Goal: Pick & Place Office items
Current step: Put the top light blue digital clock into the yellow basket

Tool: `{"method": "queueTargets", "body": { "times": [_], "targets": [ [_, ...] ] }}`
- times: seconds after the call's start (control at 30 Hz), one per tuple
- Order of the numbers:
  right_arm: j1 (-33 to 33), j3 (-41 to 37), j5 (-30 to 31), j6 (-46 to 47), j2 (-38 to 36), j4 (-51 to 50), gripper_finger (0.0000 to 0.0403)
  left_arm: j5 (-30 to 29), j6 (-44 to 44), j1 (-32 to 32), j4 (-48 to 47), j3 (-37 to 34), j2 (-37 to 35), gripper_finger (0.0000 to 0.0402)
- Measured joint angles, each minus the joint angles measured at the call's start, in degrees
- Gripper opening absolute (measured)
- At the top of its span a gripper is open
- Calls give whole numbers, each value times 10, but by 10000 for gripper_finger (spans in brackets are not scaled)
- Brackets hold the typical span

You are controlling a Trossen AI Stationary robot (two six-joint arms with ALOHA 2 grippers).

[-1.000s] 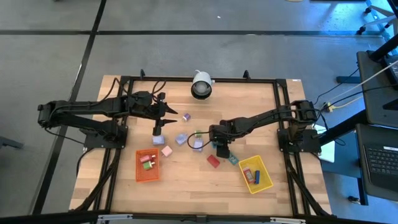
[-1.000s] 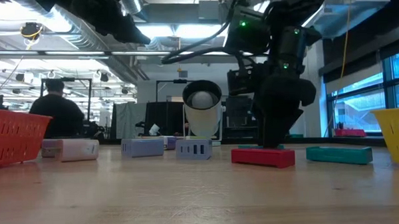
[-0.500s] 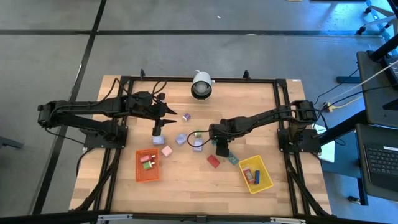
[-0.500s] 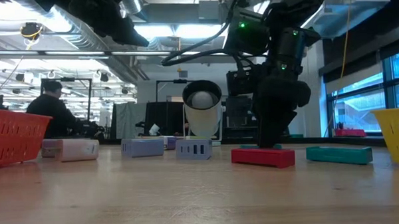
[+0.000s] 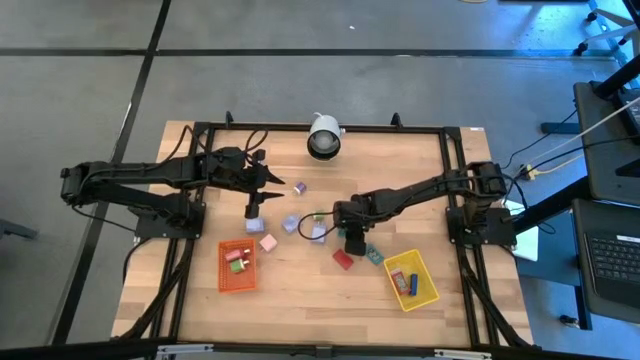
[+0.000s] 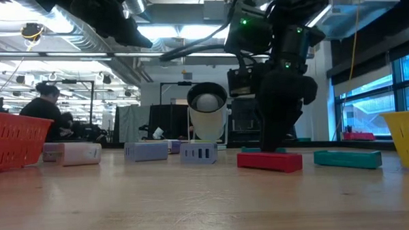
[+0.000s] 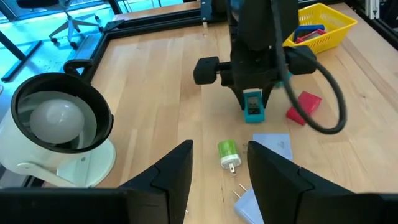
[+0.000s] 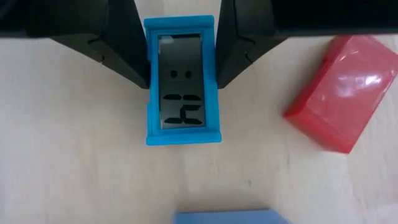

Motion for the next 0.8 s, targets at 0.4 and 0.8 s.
{"method": "queueTargets", "body": {
  "times": [0.4,0.8],
  "targets": [
    [-3,2,17,-4,-14,-8,151,0,4,0,0,0,0,148],
    [-23,2,55,3,-104,-38,149,0,1,0,-6,0,0,148]
  ]
}}
